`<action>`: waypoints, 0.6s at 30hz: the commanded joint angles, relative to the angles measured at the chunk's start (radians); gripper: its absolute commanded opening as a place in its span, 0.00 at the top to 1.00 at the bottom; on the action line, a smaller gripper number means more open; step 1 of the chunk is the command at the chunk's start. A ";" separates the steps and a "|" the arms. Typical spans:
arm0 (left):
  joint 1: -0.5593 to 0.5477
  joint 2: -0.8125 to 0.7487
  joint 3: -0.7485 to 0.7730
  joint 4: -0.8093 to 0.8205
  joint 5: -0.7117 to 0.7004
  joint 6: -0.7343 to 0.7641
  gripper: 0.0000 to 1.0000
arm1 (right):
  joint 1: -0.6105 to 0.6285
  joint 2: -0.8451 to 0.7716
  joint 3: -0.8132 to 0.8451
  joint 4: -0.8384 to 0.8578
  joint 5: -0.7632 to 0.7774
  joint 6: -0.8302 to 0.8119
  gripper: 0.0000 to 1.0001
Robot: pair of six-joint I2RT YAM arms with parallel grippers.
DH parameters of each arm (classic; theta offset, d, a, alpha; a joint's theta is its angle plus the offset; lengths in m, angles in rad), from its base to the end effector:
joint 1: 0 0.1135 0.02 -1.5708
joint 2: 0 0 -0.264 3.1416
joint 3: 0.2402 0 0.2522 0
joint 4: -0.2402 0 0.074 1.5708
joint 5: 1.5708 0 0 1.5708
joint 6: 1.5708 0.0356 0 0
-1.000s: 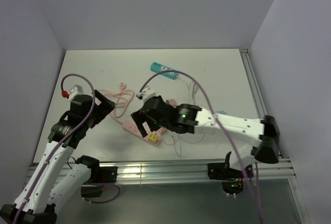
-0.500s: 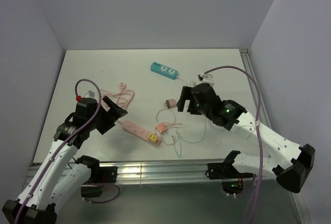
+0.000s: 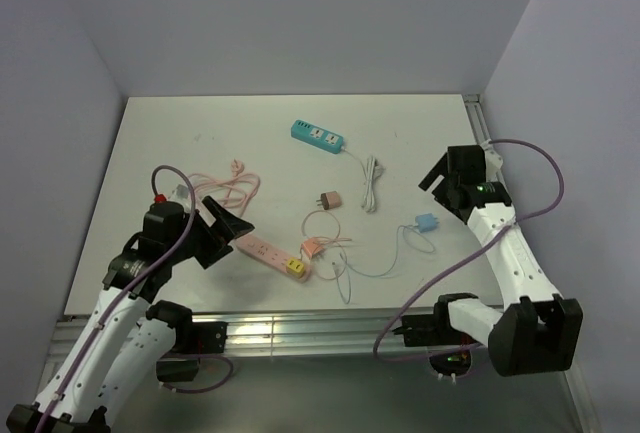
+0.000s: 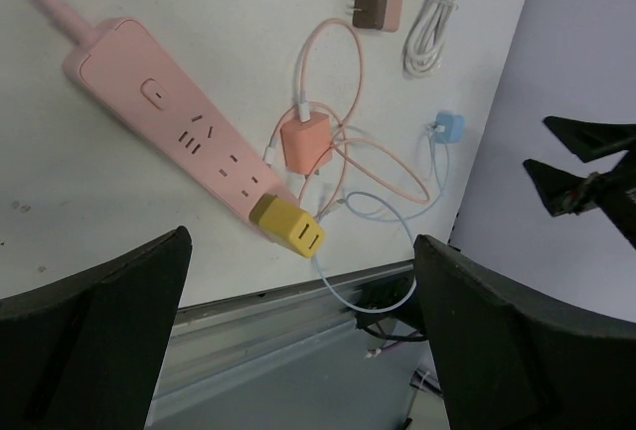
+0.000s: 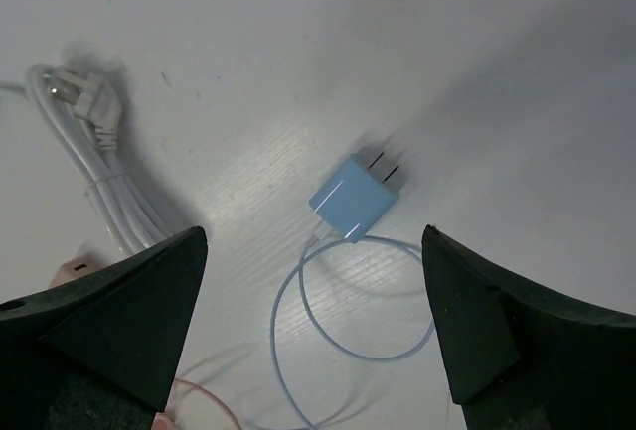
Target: Insert the plug
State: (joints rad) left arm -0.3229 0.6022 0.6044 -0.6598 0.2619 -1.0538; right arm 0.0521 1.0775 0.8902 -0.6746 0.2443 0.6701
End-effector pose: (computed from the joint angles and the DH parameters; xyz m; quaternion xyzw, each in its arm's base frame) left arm 0.1232 -0.0510 0.2573 -0.2642 0.8517 -0.3682 0.2631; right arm 0.2176 0.0027 0.2770 0.3234 0.8739 0.0148 0.3626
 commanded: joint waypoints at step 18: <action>0.004 -0.151 -0.046 -0.007 0.050 -0.009 0.00 | -0.029 0.363 -0.017 0.141 -0.056 0.189 0.13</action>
State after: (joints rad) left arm -0.3229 0.4644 0.5213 -0.6598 0.2909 -1.0851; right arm -0.0132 1.4139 0.8738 -0.5606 0.1410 0.8043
